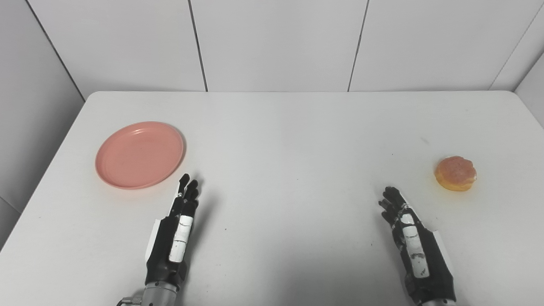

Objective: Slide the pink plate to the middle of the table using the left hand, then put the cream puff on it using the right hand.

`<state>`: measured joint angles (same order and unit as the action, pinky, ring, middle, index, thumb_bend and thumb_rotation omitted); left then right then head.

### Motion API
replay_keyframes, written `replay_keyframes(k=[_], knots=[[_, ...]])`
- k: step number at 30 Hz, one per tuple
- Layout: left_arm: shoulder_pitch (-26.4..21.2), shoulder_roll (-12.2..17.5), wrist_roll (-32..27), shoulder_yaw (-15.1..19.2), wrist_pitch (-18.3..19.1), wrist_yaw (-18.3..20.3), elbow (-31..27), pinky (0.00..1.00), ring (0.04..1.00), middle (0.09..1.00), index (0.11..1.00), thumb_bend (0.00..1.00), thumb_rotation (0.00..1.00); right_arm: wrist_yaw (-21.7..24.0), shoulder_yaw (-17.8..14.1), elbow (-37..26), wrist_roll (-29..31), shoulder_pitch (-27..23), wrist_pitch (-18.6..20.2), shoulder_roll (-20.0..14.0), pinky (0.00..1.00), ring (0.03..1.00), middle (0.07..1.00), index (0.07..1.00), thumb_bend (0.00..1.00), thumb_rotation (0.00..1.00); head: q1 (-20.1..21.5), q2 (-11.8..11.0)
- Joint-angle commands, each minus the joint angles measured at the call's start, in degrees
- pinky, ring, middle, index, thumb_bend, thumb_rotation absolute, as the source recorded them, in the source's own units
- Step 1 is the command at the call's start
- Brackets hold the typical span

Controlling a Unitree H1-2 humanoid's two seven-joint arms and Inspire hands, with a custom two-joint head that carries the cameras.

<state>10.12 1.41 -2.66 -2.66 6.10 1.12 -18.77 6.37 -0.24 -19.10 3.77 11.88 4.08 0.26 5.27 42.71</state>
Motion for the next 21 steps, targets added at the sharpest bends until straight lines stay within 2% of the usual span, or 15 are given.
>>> replay_keyframes(k=[1, 21], knots=[[3.14, 0.70, 0.18, -0.67, 0.94, 1.18, -0.86, 1.00, 0.991, 0.980, 1.000, 0.86, 0.91, 0.74, 0.59, -1.90, 0.05, 1.78, 0.79, -1.85, 0.96, 0.931, 0.937, 0.897, 0.81, 0.93, -0.01, 0.08], [3.20, 0.82, 0.39, -0.61, 0.62, 1.38, -0.38, 1.00, 0.990, 0.979, 1.000, 0.86, 0.91, 0.95, 0.48, -1.84, 0.26, 1.75, 0.93, -1.83, 0.97, 0.937, 0.941, 0.894, 0.81, 0.92, -0.52, -0.22]])
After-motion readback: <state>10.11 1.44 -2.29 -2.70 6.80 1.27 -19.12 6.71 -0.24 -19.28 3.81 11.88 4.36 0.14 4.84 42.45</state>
